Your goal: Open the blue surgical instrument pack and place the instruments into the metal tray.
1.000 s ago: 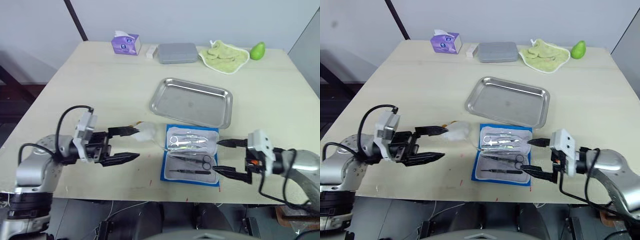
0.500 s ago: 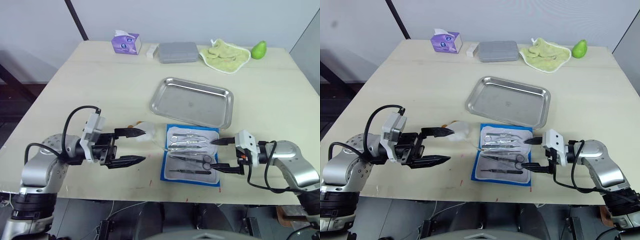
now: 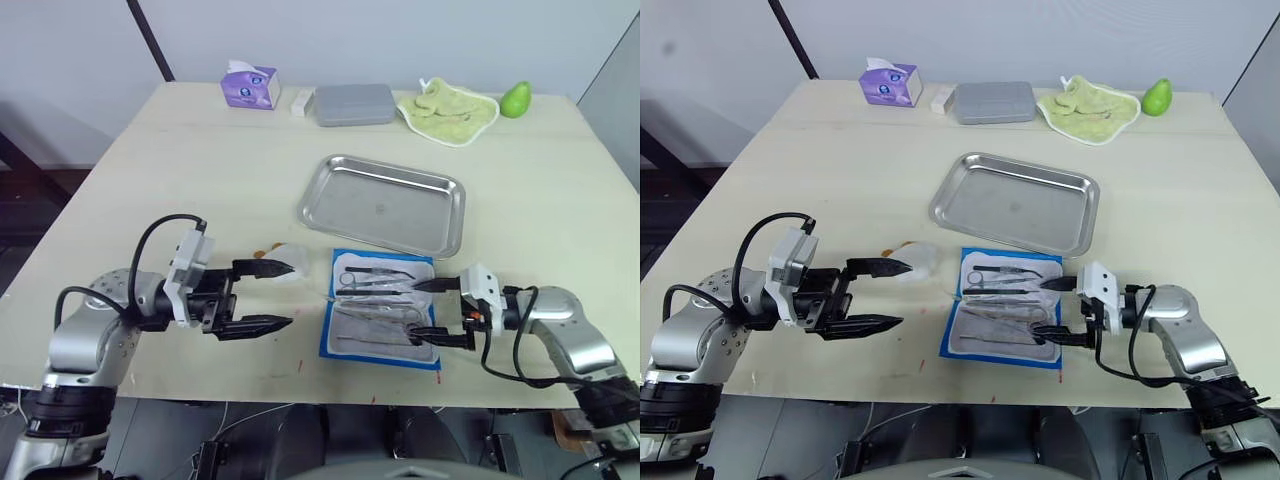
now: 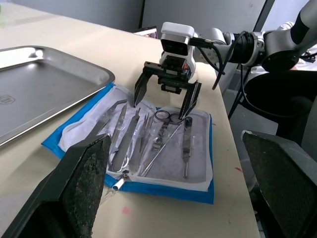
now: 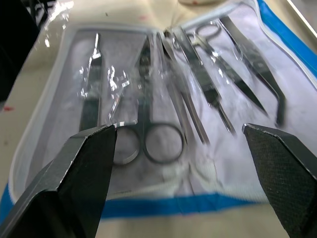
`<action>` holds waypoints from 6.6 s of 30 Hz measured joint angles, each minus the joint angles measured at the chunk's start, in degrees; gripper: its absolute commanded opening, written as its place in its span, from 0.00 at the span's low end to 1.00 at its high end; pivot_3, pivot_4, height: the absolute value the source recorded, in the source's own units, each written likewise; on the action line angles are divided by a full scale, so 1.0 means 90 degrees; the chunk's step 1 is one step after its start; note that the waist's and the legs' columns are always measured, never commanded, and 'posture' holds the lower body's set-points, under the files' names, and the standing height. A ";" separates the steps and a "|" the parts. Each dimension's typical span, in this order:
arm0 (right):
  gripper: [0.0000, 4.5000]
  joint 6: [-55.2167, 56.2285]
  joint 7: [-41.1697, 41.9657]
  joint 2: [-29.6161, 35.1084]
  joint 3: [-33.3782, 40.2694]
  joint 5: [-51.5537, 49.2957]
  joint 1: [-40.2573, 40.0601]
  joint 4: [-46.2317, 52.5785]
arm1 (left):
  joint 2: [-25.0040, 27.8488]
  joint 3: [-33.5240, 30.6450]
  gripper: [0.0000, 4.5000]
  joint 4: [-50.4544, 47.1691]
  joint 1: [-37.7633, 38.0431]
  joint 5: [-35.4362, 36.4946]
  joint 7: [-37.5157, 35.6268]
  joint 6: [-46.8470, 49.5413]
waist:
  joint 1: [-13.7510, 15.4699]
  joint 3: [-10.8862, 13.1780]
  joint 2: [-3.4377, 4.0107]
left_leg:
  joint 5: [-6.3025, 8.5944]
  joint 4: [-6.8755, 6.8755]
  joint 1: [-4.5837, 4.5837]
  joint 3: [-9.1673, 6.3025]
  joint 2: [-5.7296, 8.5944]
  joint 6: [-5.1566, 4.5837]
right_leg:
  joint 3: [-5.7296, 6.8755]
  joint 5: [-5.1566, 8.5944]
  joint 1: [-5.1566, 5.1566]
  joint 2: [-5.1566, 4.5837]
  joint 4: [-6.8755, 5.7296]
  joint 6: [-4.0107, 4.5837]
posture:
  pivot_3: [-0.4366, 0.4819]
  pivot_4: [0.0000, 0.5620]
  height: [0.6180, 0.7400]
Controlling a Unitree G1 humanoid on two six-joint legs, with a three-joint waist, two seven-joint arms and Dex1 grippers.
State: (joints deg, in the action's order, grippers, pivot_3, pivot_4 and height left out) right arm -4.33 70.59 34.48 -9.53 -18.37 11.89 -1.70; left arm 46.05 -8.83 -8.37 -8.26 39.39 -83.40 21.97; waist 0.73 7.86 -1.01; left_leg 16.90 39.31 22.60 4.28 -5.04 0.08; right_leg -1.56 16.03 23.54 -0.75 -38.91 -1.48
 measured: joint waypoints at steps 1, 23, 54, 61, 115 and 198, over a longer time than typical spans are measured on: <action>0.99 0.0093 -0.0011 -0.0020 0.0000 0.0020 -0.0020 -0.0060 | 0.0000 0.0005 1.00 0.0004 0.0000 0.0000 -0.0006 -0.0008 | 0.0000 0.0000 0.0000 | 0.0000 0.0000 0.0000 0.0001 0.0000 0.0000 | 0.0000 0.0000 0.0000 0.0000 0.0001 0.0000 | 0.48 0.27 1.00; 0.99 0.2108 0.0529 -0.0568 -0.0027 0.0067 0.0264 -0.2134 | -0.0004 0.0040 1.00 0.0230 0.0151 -0.0130 -0.0046 -0.0320 | 0.0006 -0.0035 -0.0051 | 0.0001 -0.0009 -0.0105 0.0009 -0.0001 -0.0001 | -0.0004 0.0001 -0.0097 -0.0004 0.0007 0.0001 | 0.48 0.27 1.00; 1.00 0.2026 0.0283 -0.0635 -0.0078 0.0091 0.0226 -0.2098 | -0.1333 0.2806 0.41 0.2343 -0.3019 -0.2813 0.0963 -0.0871 | -0.0010 -0.0094 -0.0103 | 0.0001 -0.0008 -0.0105 0.0008 -0.0003 -0.0001 | -0.0011 0.0002 -0.0098 0.0007 0.0007 0.0003 | 0.48 0.27 1.00; 1.00 0.2028 0.0161 -0.0630 -0.0054 0.0104 0.0137 -0.2015 | -0.1818 0.3071 0.33 0.2888 -0.3385 -0.3443 0.1113 -0.1215 | 0.0002 -0.0094 -0.0104 | 0.0001 -0.0007 -0.0104 0.0009 -0.0003 -0.0001 | -0.0011 0.0001 -0.0099 0.0007 0.0008 0.0002 | 0.48 0.27 1.00; 1.00 0.1889 0.0024 -0.0733 -0.0137 0.0249 0.0139 -0.1896 | -0.1898 0.3851 0.03 0.2539 -0.4370 -0.4984 0.0652 0.0260 | -0.0120 -0.0094 -0.0102 | 0.0001 -0.0012 -0.0104 -0.0002 -0.0006 -0.0002 | -0.0009 0.0004 -0.0098 0.0014 0.0007 0.0008 | 0.48 0.27 1.00; 1.00 0.1600 0.0161 -0.0619 -0.0211 0.0273 0.0289 -0.1851 | -0.3976 0.0794 0.03 0.4081 -0.5330 -0.3943 0.7969 0.3937 | -0.0132 -0.0082 -0.0086 | -0.0003 -0.0015 -0.0101 -0.0011 -0.0002 0.0008 | -0.0005 0.0006 -0.0098 0.0009 0.0006 0.0010 | 0.48 0.27 1.00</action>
State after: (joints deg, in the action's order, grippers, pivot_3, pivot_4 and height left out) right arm 10.07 72.04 28.91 -11.43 -15.91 14.49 -18.35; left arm 10.27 -1.68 28.36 -56.23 3.90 -11.69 57.40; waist -0.46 7.12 -1.78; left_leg 16.87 39.18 21.69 4.19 -5.05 0.15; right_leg -1.61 16.08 22.66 -0.66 -38.85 -1.40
